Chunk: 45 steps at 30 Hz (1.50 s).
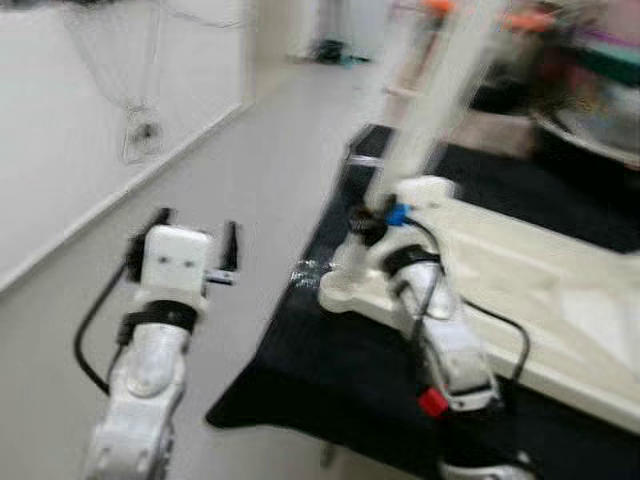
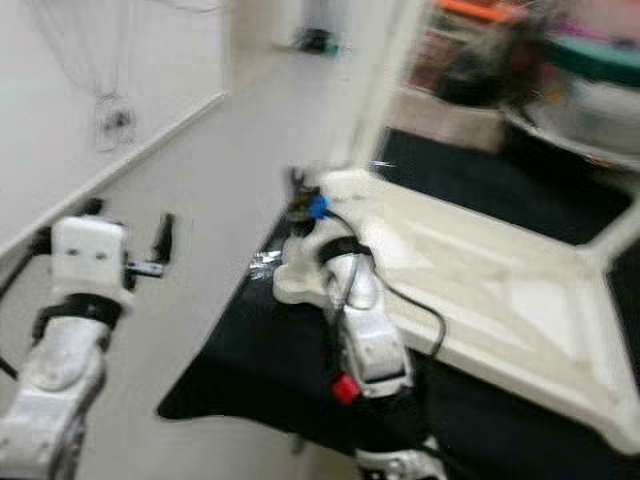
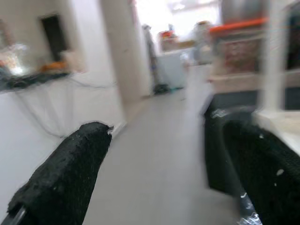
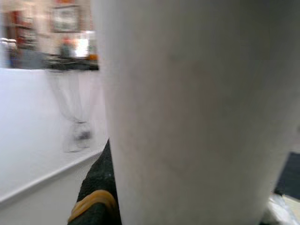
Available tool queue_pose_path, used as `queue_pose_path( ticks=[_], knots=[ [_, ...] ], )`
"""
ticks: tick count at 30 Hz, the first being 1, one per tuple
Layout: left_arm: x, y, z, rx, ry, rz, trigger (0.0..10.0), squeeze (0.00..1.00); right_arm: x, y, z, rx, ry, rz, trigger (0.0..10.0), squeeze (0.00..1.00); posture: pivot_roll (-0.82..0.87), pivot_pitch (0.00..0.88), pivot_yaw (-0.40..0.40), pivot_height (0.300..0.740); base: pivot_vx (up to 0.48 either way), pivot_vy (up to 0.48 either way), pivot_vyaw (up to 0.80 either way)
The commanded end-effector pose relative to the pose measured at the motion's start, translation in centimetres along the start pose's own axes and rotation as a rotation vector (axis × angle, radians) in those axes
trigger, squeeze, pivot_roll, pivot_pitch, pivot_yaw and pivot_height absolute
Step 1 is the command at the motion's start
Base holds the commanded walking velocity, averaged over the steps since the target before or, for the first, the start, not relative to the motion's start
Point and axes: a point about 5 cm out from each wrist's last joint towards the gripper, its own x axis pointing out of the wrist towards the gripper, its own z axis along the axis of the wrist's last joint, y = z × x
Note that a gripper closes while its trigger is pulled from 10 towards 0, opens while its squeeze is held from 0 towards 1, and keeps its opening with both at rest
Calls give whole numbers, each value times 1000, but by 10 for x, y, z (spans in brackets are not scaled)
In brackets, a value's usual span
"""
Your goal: Building children table
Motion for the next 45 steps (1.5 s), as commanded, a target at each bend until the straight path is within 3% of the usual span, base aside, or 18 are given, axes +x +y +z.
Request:
queue_pose_path(
  ticks=[1,13,16,18,20,23,25,26,27,29,31,32,33,34,36,37,39,45],
  knots=[
    [-5,1,-3,9,10,-5,10000,0,2,-4,2,-1,-11,-28,10000,0,124,0,-130,740,0,0,0],
    [-8,1,-8,3,36,-9,10000,0,5,-10,6,23,-14,-23,10000,0,123,11,-133,740,0,0,0],
    [-19,1,-19,-41,98,-48,10000,0,17,-17,6,75,18,79,10000,0,120,30,-136,740,0,0,0],
    [-19,1,-19,-41,98,-48,10000,0,17,-17,6,75,18,79,10000,0,120,30,-136,740,0,0,0],
    [-33,0,-32,-64,163,-97,10000,0,38,-23,4,120,76,241,10000,0,122,50,-139,740,0,0,0],
    [-39,-2,-34,-77,183,-115,10000,0,49,-22,2,132,110,332,10000,0,124,66,-140,740,0,0,0],
    [-45,-6,-34,-97,193,-139,10000,0,57,-17,1,143,129,431,10000,0,131,85,-150,740,0,0,0],
    [-50,-11,-32,-125,200,-169,10000,0,64,-8,0,163,154,536,10000,0,135,98,-155,740,0,0,0],
    [-50,-11,-32,-125,200,-169,10000,0,64,-8,0,163,154,536,10000,0,135,98,-155,740,0,0,0],
    [-61,-21,-26,-168,202,-240,10000,0,71,10,5,226,164,743,10000,0,152,125,-162,740,0,0,0],
    [-61,-21,-26,-168,202,-240,10000,0,71,10,5,226,164,743,10000,0,152,125,-162,740,0,0,0],
    [-67,-24,-23,-183,208,-263,10000,0,71,16,8,278,168,861,10000,0,160,134,-165,740,0,0,0],
    [-67,-24,-23,-183,208,-263,10000,0,71,16,8,278,168,861,10000,0,160,134,-165,740,0,0,0],
    [-74,-26,-21,-189,219,-276,10000,0,66,20,13,314,148,1014,10000,0,181,158,-167,740,0,0,0],
    [-74,-26,-21,-189,219,-276,10000,0,66,20,13,314,148,1014,10000,0,181,158,-167,740,0,0,0],
    [-79,-26,-19,-195,228,-282,10000,0,63,20,14,321,144,1113,10000,0,183,160,-169,740,0,0,0],
    [-85,-26,-17,-200,238,-288,10000,0,63,16,13,314,142,1165,10000,0,191,173,-166,740,0,0,0],
    [-94,-24,-15,-202,258,-303,10000,0,66,2,12,269,128,1221,10000,0,202,184,-161,740,0,0,0]
  ],
)
